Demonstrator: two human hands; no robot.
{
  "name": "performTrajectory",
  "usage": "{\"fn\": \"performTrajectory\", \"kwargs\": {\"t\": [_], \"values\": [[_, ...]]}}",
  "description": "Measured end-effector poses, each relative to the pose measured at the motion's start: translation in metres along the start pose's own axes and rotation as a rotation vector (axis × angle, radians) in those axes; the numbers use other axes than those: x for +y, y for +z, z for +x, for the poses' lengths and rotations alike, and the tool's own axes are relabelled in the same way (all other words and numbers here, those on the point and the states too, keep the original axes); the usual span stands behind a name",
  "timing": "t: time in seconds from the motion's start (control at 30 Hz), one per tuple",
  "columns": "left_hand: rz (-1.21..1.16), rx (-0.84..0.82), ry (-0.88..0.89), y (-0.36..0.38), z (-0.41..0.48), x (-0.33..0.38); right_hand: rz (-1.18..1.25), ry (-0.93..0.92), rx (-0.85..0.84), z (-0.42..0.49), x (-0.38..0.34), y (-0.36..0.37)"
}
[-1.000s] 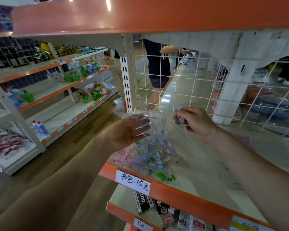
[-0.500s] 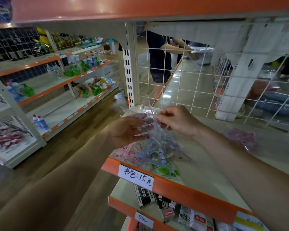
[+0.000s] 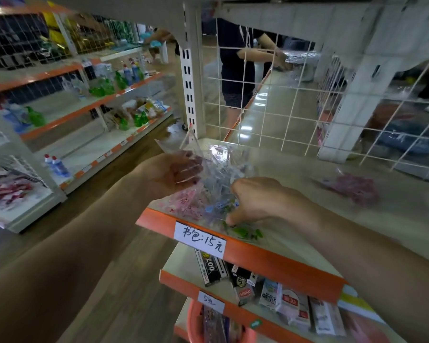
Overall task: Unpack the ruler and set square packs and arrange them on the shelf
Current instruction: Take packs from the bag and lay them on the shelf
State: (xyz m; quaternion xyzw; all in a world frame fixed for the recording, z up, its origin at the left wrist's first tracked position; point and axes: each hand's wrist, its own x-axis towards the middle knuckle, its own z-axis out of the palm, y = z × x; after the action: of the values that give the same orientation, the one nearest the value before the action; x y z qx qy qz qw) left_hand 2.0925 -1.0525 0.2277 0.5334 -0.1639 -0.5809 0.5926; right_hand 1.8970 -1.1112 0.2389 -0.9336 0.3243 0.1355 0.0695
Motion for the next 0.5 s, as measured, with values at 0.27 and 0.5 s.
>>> {"fn": "performTrajectory", "kwargs": {"t": [0.27,0.5], "values": [[-0.015,-0.084,0.049,-0.002,-0.010,0.005,0.692,-0.052,-0.036,-0.008,0.037,-0.002],[0.065,-0.312,0.059,0.042,-0.009,-0.001,0.991,-0.001,0.267,-0.019,0.050,-0.024]]}}
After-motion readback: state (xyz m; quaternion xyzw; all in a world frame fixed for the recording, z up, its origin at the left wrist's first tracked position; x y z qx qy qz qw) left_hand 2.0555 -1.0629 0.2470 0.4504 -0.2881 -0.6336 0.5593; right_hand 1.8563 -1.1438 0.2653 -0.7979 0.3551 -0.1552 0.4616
